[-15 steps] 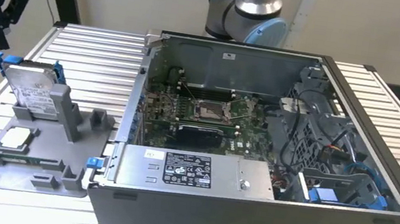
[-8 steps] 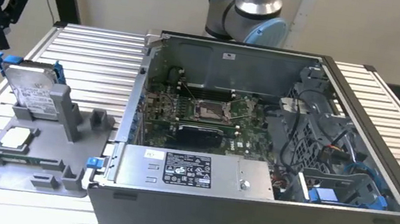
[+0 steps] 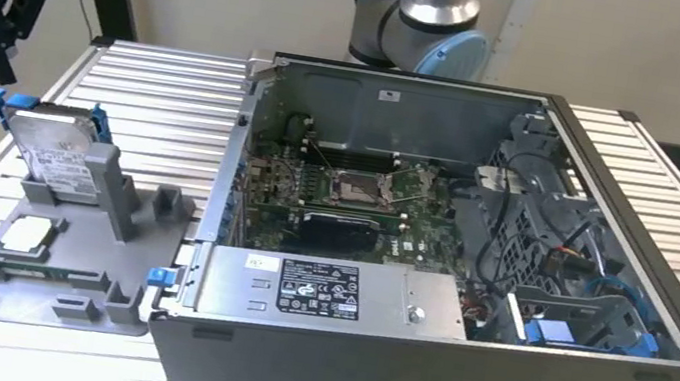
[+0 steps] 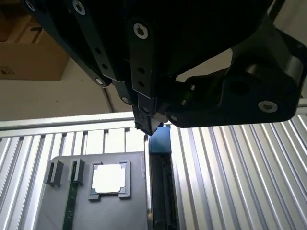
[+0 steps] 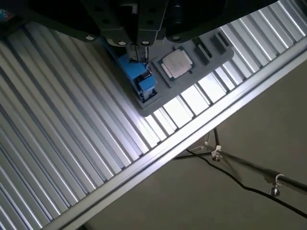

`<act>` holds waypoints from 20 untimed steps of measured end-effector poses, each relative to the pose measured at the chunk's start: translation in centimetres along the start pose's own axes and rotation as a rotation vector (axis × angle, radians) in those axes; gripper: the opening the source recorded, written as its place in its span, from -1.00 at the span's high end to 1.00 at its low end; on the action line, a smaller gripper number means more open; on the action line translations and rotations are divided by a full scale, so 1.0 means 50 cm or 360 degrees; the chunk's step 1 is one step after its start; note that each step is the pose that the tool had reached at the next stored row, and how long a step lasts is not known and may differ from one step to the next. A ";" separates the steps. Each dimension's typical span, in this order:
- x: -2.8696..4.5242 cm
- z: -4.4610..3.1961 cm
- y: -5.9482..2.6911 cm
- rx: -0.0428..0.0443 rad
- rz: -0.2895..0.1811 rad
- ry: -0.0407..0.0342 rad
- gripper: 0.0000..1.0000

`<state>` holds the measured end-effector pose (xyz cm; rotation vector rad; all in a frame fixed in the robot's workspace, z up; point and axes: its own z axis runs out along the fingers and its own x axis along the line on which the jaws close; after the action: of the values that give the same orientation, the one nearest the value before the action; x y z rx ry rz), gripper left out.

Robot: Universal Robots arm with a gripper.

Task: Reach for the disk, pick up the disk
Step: 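Pick up the disk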

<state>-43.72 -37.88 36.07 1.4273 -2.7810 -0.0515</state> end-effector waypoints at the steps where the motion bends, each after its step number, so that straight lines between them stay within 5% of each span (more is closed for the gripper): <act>1: 0.000 0.000 0.000 0.0000 -0.0027 0.0001 1.00; 9: 0.000 0.000 0.000 0.0011 -0.0260 0.0002 1.00; 13: 0.000 0.001 0.000 0.0030 -0.0374 -0.0006 1.00; 17: 0.000 0.003 0.000 0.0064 -0.0485 -0.0023 1.00; 20: 0.000 0.005 0.000 0.0066 -0.0572 -0.0023 1.00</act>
<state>-43.72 -37.88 35.82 1.9240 -2.5117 -0.0076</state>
